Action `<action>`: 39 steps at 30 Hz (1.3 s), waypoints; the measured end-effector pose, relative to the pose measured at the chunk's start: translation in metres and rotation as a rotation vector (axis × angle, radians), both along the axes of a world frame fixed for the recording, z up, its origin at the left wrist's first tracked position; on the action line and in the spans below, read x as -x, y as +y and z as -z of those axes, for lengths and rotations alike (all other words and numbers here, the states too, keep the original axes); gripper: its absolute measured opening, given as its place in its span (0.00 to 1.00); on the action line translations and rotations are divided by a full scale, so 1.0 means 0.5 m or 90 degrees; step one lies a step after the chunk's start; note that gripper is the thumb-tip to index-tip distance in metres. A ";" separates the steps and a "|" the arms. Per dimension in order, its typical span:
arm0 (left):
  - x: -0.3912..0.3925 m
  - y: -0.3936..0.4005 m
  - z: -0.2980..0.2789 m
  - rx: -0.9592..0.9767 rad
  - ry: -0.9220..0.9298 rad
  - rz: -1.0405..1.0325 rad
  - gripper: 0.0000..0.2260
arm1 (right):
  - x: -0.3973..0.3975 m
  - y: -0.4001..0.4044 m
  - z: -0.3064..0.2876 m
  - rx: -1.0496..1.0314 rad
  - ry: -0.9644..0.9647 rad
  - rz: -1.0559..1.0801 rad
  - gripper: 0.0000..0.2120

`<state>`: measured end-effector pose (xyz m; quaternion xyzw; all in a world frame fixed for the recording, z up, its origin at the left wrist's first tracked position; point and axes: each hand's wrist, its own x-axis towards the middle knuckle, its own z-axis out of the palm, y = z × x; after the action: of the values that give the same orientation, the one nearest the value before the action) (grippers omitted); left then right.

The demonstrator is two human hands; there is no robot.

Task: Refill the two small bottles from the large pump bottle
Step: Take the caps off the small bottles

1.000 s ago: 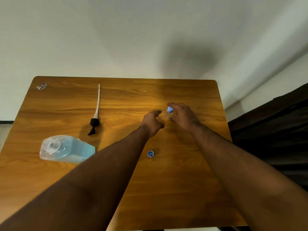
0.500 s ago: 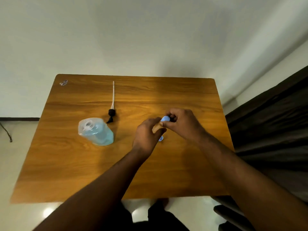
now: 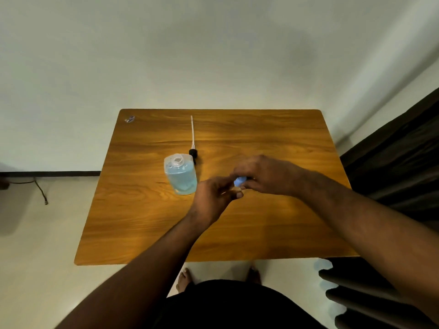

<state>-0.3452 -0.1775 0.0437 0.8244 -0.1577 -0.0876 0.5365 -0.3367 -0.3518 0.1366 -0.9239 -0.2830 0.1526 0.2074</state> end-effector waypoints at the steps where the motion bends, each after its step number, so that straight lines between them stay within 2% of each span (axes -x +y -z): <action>1: 0.003 0.006 0.006 0.008 0.001 -0.006 0.11 | 0.001 0.002 -0.004 0.001 0.025 -0.013 0.12; 4: 0.011 0.018 0.012 0.031 0.013 -0.015 0.15 | 0.004 0.009 -0.016 -0.014 0.104 0.026 0.29; 5: 0.013 0.019 0.012 0.021 -0.001 -0.007 0.16 | 0.005 0.014 -0.018 -0.005 0.096 0.060 0.33; 6: 0.014 0.019 0.011 0.017 -0.016 0.001 0.17 | 0.007 0.019 -0.019 0.026 0.065 0.093 0.34; 9: 0.018 0.016 0.007 0.028 -0.025 0.006 0.18 | 0.010 0.040 -0.018 0.198 -0.048 0.115 0.21; 11: 0.020 0.011 0.009 0.014 -0.024 -0.002 0.18 | 0.013 0.043 -0.018 0.211 -0.048 0.075 0.09; 12: 0.021 0.008 0.011 0.013 -0.022 -0.011 0.18 | 0.016 0.041 -0.019 0.180 -0.028 0.058 0.06; 14: 0.022 0.006 0.017 0.025 -0.009 -0.025 0.18 | 0.024 0.039 -0.020 0.118 0.030 0.045 0.18; 16: 0.023 0.002 0.020 0.028 -0.007 -0.022 0.18 | 0.030 0.040 -0.017 0.150 0.020 0.083 0.28; 17: 0.025 0.000 0.020 0.029 -0.012 -0.016 0.18 | 0.034 0.041 -0.014 0.192 -0.005 0.112 0.28; 19: 0.029 -0.006 0.021 0.025 -0.018 -0.002 0.18 | 0.039 0.039 -0.006 0.236 -0.072 0.123 0.17; 21: 0.031 -0.014 0.021 0.022 -0.019 -0.005 0.18 | 0.045 0.030 -0.006 0.211 -0.083 0.095 0.09; 22: 0.031 -0.019 0.021 0.022 -0.015 -0.010 0.18 | 0.048 0.023 -0.009 0.194 -0.071 0.076 0.08; 25: 0.029 -0.031 0.021 0.021 -0.012 -0.002 0.18 | 0.055 0.002 -0.013 0.160 -0.058 0.032 0.10; 30: 0.028 -0.056 0.031 0.023 0.017 0.028 0.18 | 0.073 -0.036 0.013 0.178 -0.148 0.006 0.09; 34: 0.026 -0.070 0.041 0.033 0.071 0.087 0.12 | 0.077 -0.070 0.046 0.147 -0.179 -0.022 0.11; 39: 0.017 -0.096 0.066 0.010 0.149 0.101 0.11 | 0.073 -0.112 0.079 0.154 -0.220 -0.117 0.12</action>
<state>-0.3536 -0.2254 0.0105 0.7894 -0.1590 -0.2243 0.5489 -0.3731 -0.4076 0.0973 -0.9249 -0.3767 0.0429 0.0291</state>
